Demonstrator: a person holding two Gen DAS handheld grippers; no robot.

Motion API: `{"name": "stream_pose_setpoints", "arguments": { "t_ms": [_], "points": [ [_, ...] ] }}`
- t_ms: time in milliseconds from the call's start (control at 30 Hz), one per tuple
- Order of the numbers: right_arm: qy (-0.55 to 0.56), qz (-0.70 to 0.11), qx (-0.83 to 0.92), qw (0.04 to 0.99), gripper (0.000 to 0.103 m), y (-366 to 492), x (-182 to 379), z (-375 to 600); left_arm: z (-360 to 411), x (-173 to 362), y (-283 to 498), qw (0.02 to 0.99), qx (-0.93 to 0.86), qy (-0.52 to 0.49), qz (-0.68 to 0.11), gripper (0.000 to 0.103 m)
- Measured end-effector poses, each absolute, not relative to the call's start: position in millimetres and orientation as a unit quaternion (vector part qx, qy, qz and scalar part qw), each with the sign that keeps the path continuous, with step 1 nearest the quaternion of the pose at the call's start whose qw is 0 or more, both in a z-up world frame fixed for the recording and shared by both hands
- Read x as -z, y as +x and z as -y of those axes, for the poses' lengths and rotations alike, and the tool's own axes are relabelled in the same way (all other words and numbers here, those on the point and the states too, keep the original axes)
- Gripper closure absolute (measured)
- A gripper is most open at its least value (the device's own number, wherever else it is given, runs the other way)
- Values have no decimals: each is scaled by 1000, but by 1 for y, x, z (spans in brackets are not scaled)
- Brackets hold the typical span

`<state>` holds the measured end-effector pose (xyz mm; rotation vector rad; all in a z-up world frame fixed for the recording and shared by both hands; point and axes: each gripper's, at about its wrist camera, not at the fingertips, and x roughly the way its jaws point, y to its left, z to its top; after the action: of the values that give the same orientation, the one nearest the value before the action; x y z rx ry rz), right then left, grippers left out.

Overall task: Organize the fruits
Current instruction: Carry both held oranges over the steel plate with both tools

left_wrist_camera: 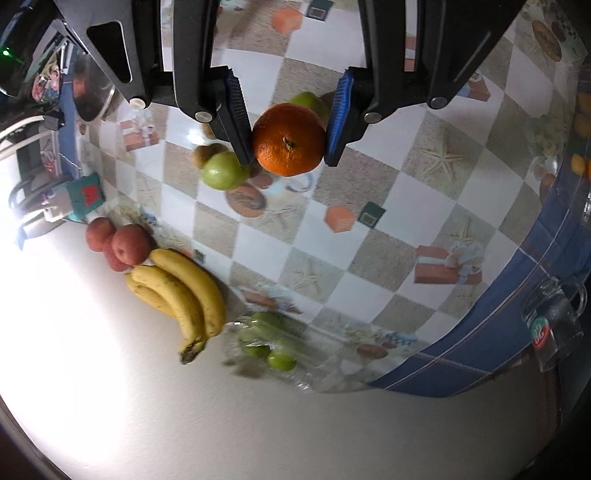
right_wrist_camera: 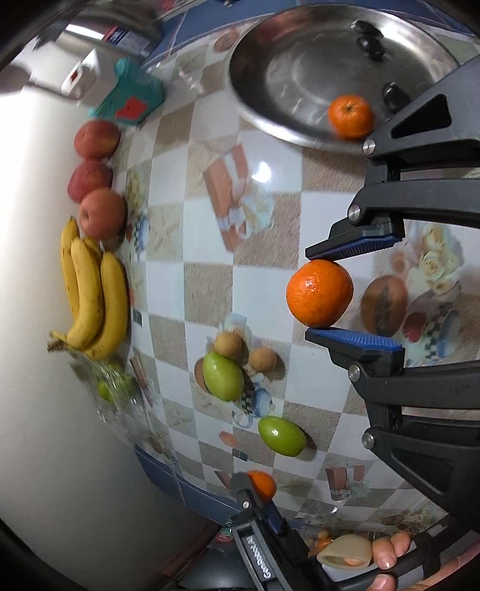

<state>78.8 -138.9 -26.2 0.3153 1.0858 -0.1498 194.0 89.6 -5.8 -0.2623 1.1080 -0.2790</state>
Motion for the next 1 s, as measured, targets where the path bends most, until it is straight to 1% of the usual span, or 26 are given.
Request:
{"name": "stream_pose_setpoints", "arguments": {
  "t_ms": [333,1000],
  "points": [
    [178,-498,126,839,65,45,10,180,-51,-12,171,846,147,-73,-508,61],
    [281,-447,232,817,65,-17,-6,293,13,-16,142,839,181,-12,-513,61]
  ]
}}
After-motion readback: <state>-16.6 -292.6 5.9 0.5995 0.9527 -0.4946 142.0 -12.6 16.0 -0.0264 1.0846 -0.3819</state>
